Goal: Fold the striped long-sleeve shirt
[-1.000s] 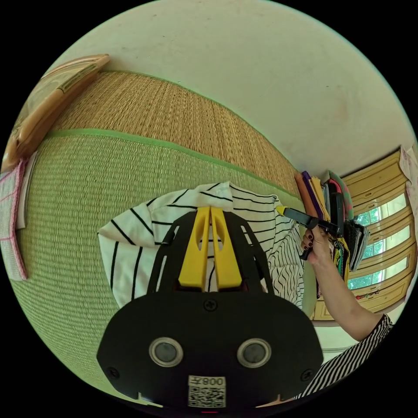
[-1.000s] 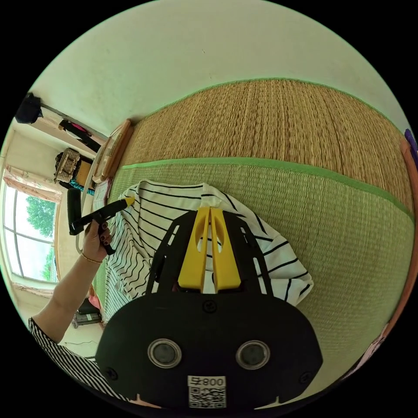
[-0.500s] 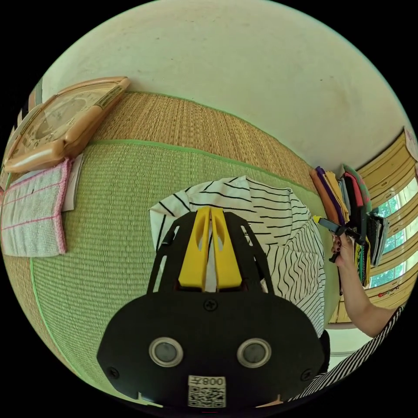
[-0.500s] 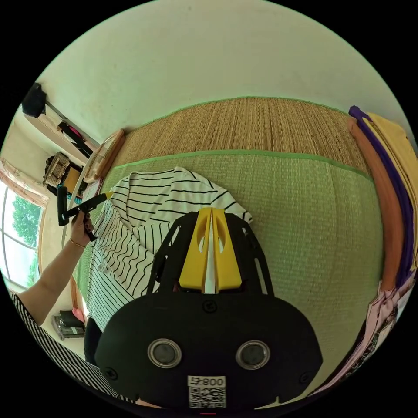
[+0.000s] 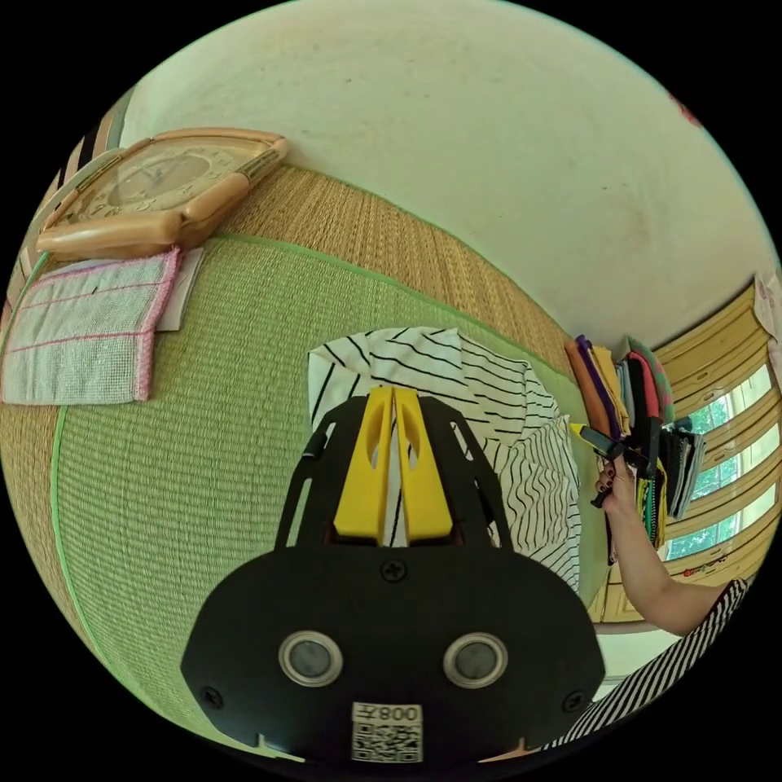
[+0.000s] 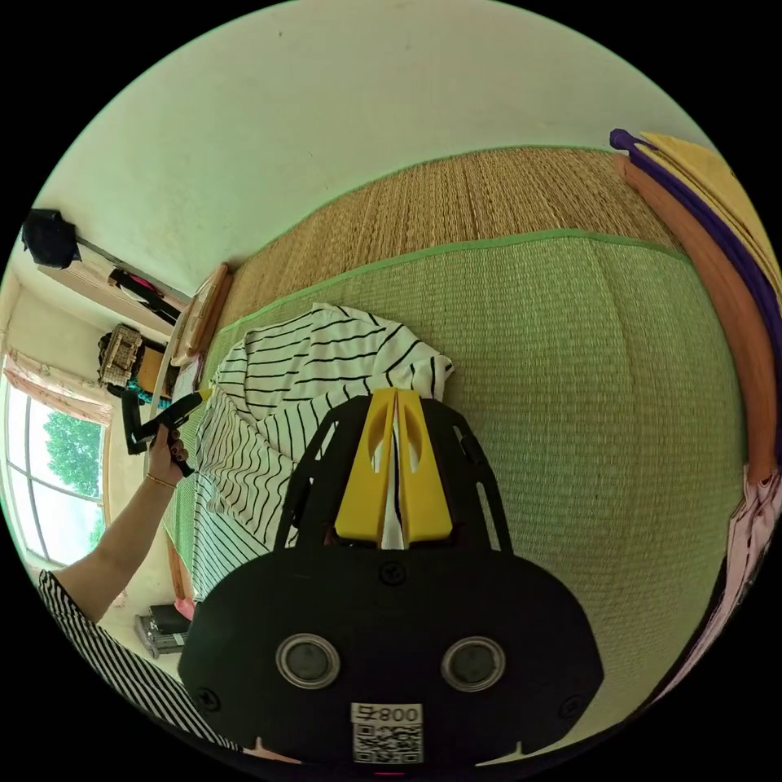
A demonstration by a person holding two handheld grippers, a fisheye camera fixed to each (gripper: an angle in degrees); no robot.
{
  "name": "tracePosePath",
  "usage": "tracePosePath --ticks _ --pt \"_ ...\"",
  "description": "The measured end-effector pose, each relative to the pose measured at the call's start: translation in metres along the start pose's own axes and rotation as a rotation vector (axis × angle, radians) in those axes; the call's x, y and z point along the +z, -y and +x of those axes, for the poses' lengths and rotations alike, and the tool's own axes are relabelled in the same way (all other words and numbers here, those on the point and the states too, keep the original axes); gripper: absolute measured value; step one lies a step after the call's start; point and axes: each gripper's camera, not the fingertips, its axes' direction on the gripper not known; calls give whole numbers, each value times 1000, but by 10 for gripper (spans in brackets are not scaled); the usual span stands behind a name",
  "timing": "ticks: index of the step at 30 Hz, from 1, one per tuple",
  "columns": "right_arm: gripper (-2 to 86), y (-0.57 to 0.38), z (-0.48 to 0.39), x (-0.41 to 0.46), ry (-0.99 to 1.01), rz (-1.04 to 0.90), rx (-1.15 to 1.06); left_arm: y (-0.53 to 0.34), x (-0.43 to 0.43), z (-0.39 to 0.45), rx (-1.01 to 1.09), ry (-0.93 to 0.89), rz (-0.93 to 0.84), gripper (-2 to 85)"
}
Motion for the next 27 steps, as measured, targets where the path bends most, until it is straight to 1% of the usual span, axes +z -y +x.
tracePosePath --ticks 1,2,4,6,8,10,11,13,17,19,21,23,25,27 --pt "1 -9 -8 -15 21 38 -27 -5 -10 1 4 -19 32 1" --pt "1 -20 -17 -25 19 32 -59 -16 -27 2 15 -50 66 1" --pt "1 -47 -24 -33 -27 14 -84 -35 -47 1 30 -59 71 1" --pt "1 -75 -20 -36 -65 -9 -59 -68 -69 -10 -1 -9 73 1" --pt "1 -101 -3 -30 -30 -47 5 -90 -75 -28 -64 -10 57 1" --pt "1 -109 7 -19 -38 -97 36 -103 -70 -50 -136 -28 -16 2" --pt "2 -111 11 -22 -6 -78 63 -109 -70 -61 -178 -17 -55 3" --pt "2 -109 12 -31 8 -74 94 -118 -87 -66 -202 -8 -32 3" --pt "8 -122 6 -70 50 -29 101 -147 -152 -66 -191 -82 46 9" --pt "14 -140 2 -81 81 -43 83 -172 -177 -72 -184 -103 44 16" --pt "26 -164 -5 -86 49 -86 57 -211 -192 -80 -170 -88 -36 39" --pt "63 -199 -10 -87 12 -154 60 -243 -199 -87 -189 -68 -103 58" --pt "73 -222 -13 -87 19 -200 63 -271 -207 -92 -204 -69 -134 69" --pt "79 -241 -16 -84 8 -234 76 -298 -206 -97 -222 -95 -206 72"
